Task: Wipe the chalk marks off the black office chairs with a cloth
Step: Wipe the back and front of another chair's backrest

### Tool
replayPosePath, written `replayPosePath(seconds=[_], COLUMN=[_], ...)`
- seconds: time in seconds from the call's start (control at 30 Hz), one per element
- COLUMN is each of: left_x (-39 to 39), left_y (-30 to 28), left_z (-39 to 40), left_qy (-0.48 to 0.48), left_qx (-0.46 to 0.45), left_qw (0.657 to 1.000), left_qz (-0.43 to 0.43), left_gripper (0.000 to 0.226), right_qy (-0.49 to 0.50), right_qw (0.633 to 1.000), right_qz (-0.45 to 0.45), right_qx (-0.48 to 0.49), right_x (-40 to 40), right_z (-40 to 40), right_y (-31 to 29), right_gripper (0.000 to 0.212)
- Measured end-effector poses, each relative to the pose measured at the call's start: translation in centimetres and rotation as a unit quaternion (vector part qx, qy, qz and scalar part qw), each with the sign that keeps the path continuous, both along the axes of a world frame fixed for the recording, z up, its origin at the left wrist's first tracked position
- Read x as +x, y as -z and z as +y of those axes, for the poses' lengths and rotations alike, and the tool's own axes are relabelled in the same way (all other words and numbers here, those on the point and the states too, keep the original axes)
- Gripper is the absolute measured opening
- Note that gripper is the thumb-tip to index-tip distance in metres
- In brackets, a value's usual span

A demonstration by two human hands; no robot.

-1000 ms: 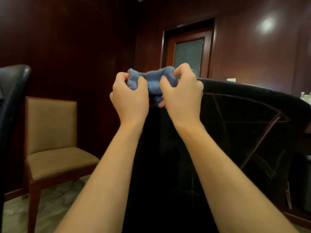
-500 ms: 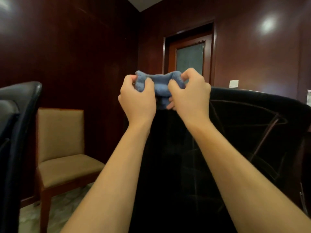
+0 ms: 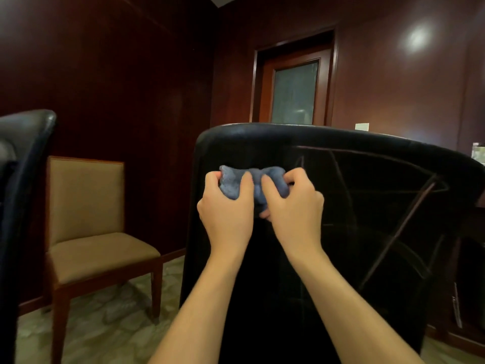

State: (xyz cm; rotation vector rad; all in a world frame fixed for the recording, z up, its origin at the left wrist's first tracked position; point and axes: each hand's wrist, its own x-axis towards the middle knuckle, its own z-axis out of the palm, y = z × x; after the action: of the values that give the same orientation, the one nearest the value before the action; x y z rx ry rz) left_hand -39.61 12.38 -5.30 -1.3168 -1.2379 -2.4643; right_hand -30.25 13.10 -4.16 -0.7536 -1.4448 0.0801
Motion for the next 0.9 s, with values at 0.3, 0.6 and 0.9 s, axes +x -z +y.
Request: replayPosePath(seconds=[0.3,0.6,0.9], left_x=[3.6,2.7,1.7], left_y=[-9.0,-0.3,0.8], left_z=[-1.9,0.8,0.4], left_qy=[0.028,0.031,0.054], left_qx=[0.073,-0.015,-0.032], left_qw=[0.994,0.998,0.998], left_qz=[0.077,0.052,-0.033], left_gripper=[0.018,0.013,0.012], right_qy=[0.148,0.130,0.128], right_qw=[0.987,0.990,0.988], right_qz=[0.029,0.024,-0.085], right_qx=[0.064,-0.046,-0.031], right_x=[3.2,1.1,0.2], right_z=[-2.2,1.2,0.3], right_y=[-8.6,0.4,-0.8], right_gripper=[0.019,0.020,0.014])
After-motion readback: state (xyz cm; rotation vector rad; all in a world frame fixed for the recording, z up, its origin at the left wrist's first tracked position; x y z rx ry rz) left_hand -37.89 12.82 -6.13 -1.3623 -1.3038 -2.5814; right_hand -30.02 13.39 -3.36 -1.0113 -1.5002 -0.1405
